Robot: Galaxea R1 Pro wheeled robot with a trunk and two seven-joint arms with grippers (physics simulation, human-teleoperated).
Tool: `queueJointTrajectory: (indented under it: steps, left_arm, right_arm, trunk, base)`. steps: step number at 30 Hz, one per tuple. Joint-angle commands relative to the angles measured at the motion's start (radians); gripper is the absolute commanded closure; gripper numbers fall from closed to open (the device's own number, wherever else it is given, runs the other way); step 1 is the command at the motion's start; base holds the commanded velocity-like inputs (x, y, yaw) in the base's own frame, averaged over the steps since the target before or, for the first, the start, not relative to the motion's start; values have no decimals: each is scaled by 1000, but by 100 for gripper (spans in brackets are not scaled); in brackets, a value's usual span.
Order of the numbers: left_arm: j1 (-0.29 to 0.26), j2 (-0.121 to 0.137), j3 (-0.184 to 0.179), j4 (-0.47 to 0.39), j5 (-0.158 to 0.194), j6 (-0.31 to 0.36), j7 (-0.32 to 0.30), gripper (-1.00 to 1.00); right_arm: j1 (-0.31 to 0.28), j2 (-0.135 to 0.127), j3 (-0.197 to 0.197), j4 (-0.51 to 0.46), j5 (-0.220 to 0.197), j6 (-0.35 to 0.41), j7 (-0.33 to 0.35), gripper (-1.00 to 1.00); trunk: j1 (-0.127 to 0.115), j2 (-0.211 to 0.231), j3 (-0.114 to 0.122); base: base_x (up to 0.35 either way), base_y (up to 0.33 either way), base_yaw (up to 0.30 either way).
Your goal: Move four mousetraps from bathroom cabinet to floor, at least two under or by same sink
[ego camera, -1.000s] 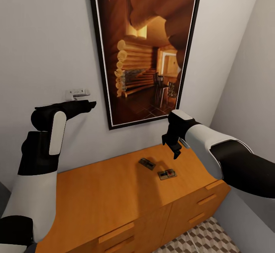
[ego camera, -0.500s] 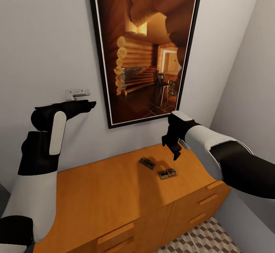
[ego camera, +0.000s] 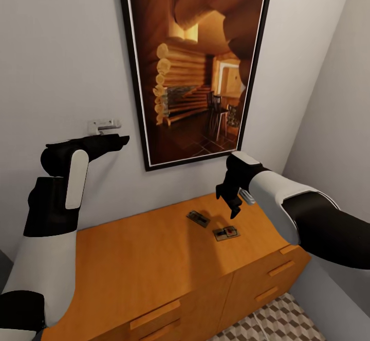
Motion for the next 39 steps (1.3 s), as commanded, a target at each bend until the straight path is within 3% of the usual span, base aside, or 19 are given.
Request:
queueJointTrajectory:
  steps: [1, 11, 24, 32, 39]
  left_arm:
    - [-1, 1, -1, 9, 7, 4, 12, -100]
    - [-1, 1, -1, 9, 7, 4, 12, -100]
    - [-1, 1, -1, 9, 7, 4, 12, -100]
    - [-1, 1, -1, 9, 7, 4, 12, -100]
    - [-1, 1, -1, 9, 7, 4, 12, -100]
  right_arm:
    - [0, 0, 9, 0, -9, 11, -4, -100]
    - [5, 0, 9, 0, -17, 9, -4, -100]
    - [8, -2, 9, 0, -18, 9, -4, -100]
    - [9, -2, 8, 0, -19, 9, -5, -100]
    - [9, -3, 8, 0, -19, 9, -5, -100]
  trunk:
    - [4, -8, -5]
    - [43, -78, -36]
    - [43, -78, -36]
    - [73, -134, -61]
    - [73, -134, -61]
  base:
    - [0, 0, 0]
    - [0, 0, 0]
    - [0, 0, 0]
    - [0, 0, 0]
    - [0, 0, 0]
